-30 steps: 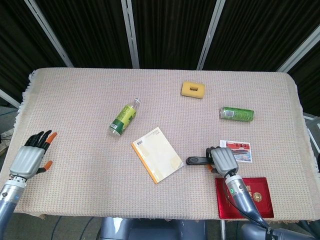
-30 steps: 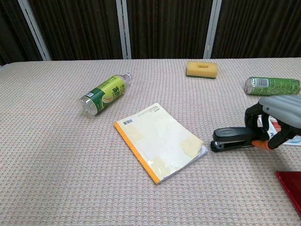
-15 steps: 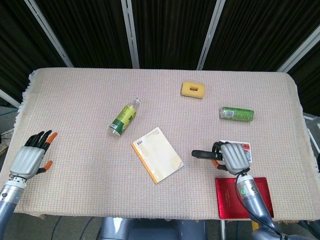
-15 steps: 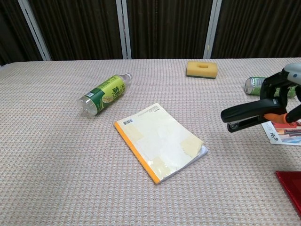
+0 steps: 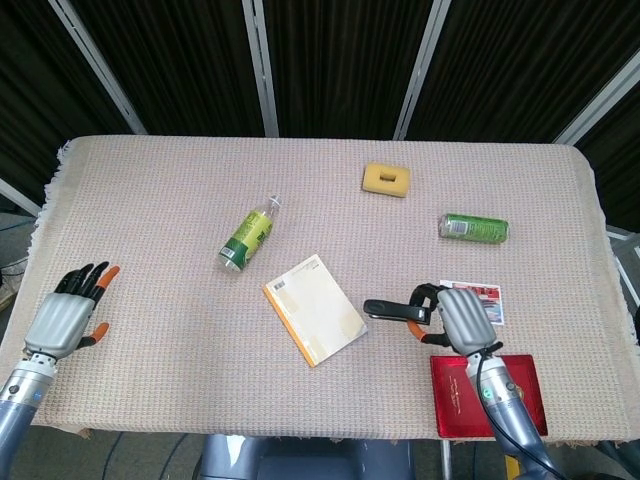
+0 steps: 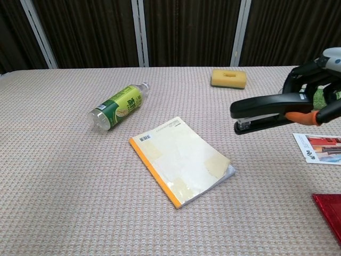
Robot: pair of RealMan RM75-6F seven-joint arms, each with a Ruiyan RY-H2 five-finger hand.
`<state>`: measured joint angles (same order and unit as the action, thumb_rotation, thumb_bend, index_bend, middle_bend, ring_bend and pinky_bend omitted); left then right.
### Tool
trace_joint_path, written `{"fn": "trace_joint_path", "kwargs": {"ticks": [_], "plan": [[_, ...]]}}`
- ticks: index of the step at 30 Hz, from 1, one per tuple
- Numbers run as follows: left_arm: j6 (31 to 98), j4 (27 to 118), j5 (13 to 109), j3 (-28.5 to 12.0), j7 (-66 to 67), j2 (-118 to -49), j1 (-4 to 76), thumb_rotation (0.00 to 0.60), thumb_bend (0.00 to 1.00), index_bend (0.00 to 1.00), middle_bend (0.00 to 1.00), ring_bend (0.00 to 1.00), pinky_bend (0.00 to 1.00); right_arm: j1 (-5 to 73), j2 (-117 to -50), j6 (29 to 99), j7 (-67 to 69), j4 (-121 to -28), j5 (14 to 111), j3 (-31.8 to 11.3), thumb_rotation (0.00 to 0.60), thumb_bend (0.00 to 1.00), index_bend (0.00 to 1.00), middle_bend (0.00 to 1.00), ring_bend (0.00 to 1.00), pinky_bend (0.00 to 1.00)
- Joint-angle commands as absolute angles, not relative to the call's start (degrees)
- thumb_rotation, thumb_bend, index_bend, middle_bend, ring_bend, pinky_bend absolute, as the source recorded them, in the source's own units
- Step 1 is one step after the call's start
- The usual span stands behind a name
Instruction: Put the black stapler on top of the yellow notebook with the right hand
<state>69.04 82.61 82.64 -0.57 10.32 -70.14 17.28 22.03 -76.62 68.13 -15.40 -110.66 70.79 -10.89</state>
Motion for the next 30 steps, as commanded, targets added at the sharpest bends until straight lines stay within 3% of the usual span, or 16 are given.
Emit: {"fn": "trace_joint_path", "kwargs": {"ticks": [1, 8, 19, 30], "plan": [[69.0, 82.8, 82.9, -0.4, 10.1, -70.1, 17.4, 0.600, 0.32, 0.00, 0.00, 0.00, 0.11, 22.7, -79.9, 68.4, -16.5, -111.3, 71.1, -10.0, 0.600, 0.38, 0.68, 0.50, 0.53, 0.76], [68.7, 82.6, 83.1, -0.3, 8.9, -69.7, 17.5, 0.600, 0.32, 0.00, 0.00, 0.00, 0.11, 25.7, -89.3, 67.2, -20.7, -108.8, 68.1, -9.7, 0.600, 0.38, 0.68, 0.50, 0.53, 0.76], [67.1, 81.7, 82.5, -0.4, 6.2, -69.3, 18.2, 0.600, 0.32, 0.00, 0.00, 0.00, 0.11, 32.1, -100.3, 63.7, -25.5, -101.1, 61.6, -12.8, 0.600, 0.38, 0.68, 0.50, 0.53, 0.76], [66.5, 80.9, 81.7, -0.4, 5.5, -69.4, 18.2, 0.600, 0.32, 0.00, 0.00, 0.00, 0.11, 37.6, -104.9, 59.2, -24.6, -94.1, 57.1, -16.5, 0.600, 0.38, 0.68, 0.50, 0.53, 0.76]]}}
